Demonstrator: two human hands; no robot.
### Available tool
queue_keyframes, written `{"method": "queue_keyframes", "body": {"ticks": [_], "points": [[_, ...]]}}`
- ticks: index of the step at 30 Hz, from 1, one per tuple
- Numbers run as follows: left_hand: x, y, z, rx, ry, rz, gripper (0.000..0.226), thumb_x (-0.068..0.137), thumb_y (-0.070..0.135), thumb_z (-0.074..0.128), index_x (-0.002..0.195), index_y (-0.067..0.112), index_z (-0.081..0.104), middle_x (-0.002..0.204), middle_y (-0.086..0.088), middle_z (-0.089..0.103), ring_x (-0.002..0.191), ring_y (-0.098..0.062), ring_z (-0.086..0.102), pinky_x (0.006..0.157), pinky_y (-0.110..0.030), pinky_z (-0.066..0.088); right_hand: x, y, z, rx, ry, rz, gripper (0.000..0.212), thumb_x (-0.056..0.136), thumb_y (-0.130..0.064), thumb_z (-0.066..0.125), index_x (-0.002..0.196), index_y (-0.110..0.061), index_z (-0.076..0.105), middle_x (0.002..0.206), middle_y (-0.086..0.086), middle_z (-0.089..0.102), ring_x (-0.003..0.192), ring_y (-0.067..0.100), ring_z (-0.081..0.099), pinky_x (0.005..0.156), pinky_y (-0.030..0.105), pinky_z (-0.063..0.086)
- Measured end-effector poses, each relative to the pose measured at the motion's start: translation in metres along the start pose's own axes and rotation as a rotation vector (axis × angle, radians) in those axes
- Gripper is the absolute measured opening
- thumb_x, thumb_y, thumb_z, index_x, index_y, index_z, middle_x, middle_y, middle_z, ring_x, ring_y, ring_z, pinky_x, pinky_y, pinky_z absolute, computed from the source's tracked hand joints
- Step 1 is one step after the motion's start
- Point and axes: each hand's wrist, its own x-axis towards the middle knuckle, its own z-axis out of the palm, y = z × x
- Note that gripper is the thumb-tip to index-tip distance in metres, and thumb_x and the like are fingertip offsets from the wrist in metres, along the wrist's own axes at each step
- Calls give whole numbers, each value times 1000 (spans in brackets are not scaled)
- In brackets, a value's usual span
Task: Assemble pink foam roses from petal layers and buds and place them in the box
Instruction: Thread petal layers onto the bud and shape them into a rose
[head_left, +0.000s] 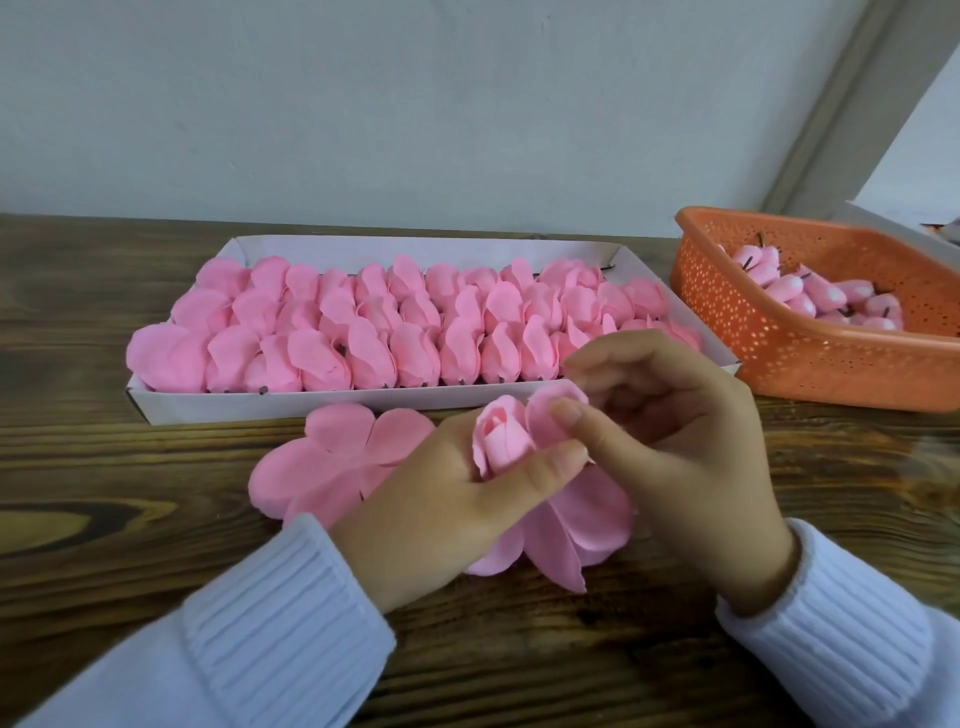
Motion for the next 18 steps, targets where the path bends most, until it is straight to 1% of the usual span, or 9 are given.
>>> {"method": "queue_keyframes", "body": {"ticks": [2,6,8,10,12,13,14,16,18], "points": [[0,1,0,10,-22,2,25,85,47,55,99,30,68,93,2,74,90,-4,68,81,-13,51,0,1,-1,-40,27,9,19,77,-10,72,91,-20,64,77,-5,70,64,4,65,60,11,48],[0,4,2,55,-33,26,3,87,48,61,86,48,65,81,20,72,85,6,66,75,-6,45,0,2,-1,-87,33,-10,19,77,-9,71,89,-21,64,76,-3,67,64,4,62,59,9,46],[0,3,3,79,-19,38,5,85,43,59,87,45,63,80,25,69,83,9,64,73,-4,44,0,1,0,-77,8,-34,19,77,-7,71,90,-19,63,77,-3,67,64,4,62,59,7,45],[0,0,2,61,-21,34,12,87,40,65,98,37,65,89,17,72,90,6,65,78,-6,45,-1,0,0,-46,-19,-52,17,79,-11,73,91,-18,63,78,-2,68,64,6,63,61,9,47],[0,-3,1,29,-42,8,26,84,43,61,105,28,67,100,-2,74,98,-1,66,86,-11,46,-2,-1,0,-2,-37,-59,16,82,-15,73,93,-17,62,79,-2,70,67,10,66,64,15,51],[0,-3,2,28,-43,1,29,83,45,58,105,27,67,103,-5,74,100,-2,66,89,-12,46,-2,-1,-1,30,-48,-59,14,83,-14,68,94,-16,61,79,0,70,69,13,67,66,17,52],[0,-4,2,33,-32,3,29,83,46,56,103,28,67,103,-1,74,101,-2,65,90,-13,46,-2,-1,-1,66,-60,-55,13,84,-12,63,96,-14,61,80,2,70,71,16,68,68,20,54],[1,-4,3,52,20,13,23,81,47,54,93,34,69,95,13,73,94,2,65,84,-12,48,-2,0,-2,123,-72,-49,13,85,-9,59,98,-11,60,84,5,70,76,18,69,70,22,54],[1,-3,4,63,59,57,17,84,44,52,83,37,68,82,16,70,84,4,63,76,-9,47,-1,1,-2,129,-60,-48,14,85,-6,58,98,-11,60,90,4,69,83,15,67,75,23,52]]}}
